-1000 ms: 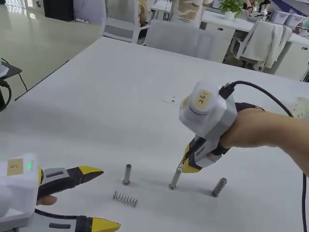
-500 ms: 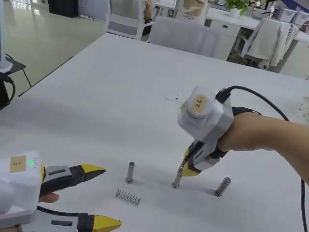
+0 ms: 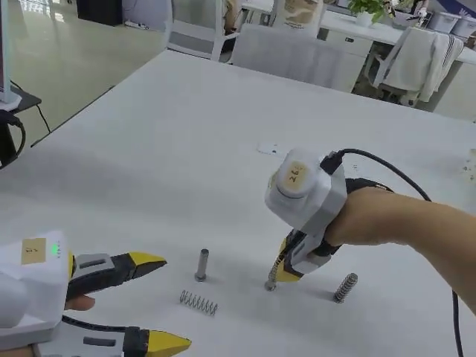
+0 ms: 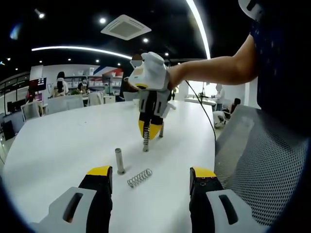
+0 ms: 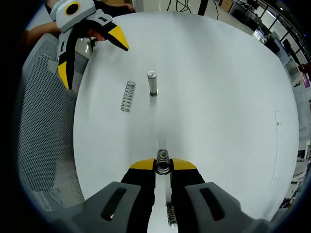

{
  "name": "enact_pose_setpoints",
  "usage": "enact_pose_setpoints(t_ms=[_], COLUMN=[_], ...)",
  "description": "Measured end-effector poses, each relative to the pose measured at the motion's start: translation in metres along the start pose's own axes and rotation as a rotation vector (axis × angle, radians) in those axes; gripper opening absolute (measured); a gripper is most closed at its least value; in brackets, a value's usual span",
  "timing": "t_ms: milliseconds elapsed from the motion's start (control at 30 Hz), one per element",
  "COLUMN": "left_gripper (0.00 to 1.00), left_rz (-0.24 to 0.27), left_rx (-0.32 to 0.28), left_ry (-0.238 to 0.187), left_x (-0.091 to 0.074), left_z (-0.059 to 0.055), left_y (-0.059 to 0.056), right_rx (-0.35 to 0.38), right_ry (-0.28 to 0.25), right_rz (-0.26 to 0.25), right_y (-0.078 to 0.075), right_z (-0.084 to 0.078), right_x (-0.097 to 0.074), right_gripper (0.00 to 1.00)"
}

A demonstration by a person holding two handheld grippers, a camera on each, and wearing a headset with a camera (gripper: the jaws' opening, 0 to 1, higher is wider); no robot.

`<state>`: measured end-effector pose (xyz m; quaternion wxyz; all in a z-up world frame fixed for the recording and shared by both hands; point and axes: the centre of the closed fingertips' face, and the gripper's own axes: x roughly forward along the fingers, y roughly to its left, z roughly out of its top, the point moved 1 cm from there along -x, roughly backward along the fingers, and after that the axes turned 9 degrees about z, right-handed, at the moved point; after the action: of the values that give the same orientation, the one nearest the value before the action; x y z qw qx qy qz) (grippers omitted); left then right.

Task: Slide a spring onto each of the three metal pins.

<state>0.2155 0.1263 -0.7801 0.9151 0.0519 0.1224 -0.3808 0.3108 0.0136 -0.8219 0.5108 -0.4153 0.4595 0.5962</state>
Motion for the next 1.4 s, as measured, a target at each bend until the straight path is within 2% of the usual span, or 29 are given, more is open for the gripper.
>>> enact_pose_setpoints(t_ms=[500, 567, 1000, 1400], left_gripper=[0.59, 0.59, 0.59, 0.59], left_rz=[-0.003, -0.003, -0.009, -0.006], left_rx=[0.001, 0.001, 0.004, 0.004], left_ry=[0.004, 0.004, 0.004, 0.005], left_x=[-0.001, -0.001, 0.000, -0.001], left_z=[-0.001, -0.001, 0.002, 0.001], left_y=[-0.001, -0.001, -0.004, -0.004], right_rx=[0.016, 0.019, 0.025, 0.026], right_ry=[0.014, -0.001, -0.004, -0.017], right_rz=[0.009, 0.008, 0.010, 0.001], right_y=[0.004, 0.004, 0.004, 0.004], right_z=[-0.006, -0.004, -0.005, -0.004], right_x=[0.016, 0.016, 0.015, 0.015], right_gripper=[0.09, 0.09, 0.10, 0.19])
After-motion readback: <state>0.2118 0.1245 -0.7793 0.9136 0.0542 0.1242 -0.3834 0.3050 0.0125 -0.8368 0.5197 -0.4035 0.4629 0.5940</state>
